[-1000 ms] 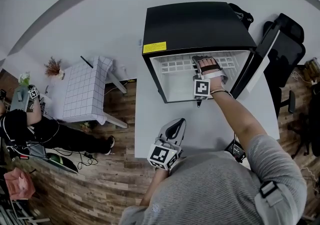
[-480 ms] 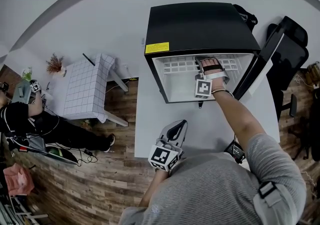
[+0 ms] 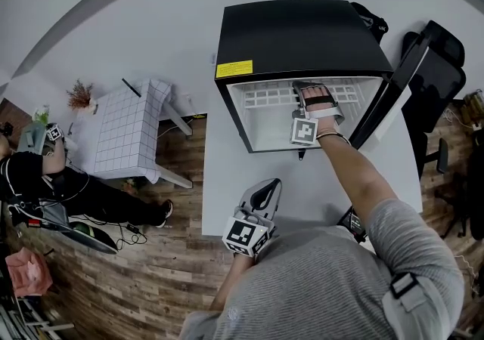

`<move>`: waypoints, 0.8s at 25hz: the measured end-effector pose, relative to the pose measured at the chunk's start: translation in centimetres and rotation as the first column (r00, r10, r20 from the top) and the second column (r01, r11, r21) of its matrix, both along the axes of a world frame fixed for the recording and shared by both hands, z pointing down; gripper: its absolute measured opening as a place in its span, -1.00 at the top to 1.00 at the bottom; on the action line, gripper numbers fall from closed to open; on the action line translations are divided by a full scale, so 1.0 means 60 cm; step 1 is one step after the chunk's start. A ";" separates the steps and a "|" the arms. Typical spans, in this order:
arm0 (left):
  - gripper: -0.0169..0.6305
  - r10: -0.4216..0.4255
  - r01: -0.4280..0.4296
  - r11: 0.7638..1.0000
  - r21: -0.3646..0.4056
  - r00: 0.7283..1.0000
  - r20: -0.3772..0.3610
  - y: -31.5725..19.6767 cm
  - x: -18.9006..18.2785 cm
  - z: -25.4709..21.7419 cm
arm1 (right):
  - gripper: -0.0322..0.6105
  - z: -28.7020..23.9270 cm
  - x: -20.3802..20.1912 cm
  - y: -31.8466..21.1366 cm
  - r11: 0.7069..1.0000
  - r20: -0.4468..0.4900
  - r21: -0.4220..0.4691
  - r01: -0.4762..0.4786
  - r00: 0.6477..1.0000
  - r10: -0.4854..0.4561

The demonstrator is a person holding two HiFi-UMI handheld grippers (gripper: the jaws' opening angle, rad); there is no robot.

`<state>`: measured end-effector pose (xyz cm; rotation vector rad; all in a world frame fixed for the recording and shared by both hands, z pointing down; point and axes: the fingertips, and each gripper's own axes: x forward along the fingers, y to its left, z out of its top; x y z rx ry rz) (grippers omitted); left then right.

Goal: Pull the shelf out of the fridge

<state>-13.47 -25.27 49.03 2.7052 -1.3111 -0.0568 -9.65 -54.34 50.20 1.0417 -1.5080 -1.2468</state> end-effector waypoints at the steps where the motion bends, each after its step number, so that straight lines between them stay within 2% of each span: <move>1: 0.91 0.002 -0.002 1.000 0.002 1.000 0.000 0.000 0.001 -0.002 | 0.79 0.000 0.000 0.000 1.000 0.001 -0.003 -0.003 1.000 0.003; 6: 0.91 0.014 -0.014 1.000 0.004 1.000 -0.004 -0.002 0.004 -0.005 | 0.79 -0.007 -0.001 0.000 1.000 -0.002 0.003 -0.001 1.000 0.001; 13: 0.91 0.026 -0.026 1.000 0.009 1.000 -0.008 -0.008 0.006 -0.012 | 0.79 -0.001 -0.002 0.002 0.999 0.002 -0.033 -0.013 1.000 0.013; 20: 0.91 -0.019 0.020 1.000 0.013 1.000 -0.013 -0.031 -0.008 -0.018 | 0.79 0.000 0.001 -0.001 0.999 -0.004 -0.036 -0.030 1.000 0.030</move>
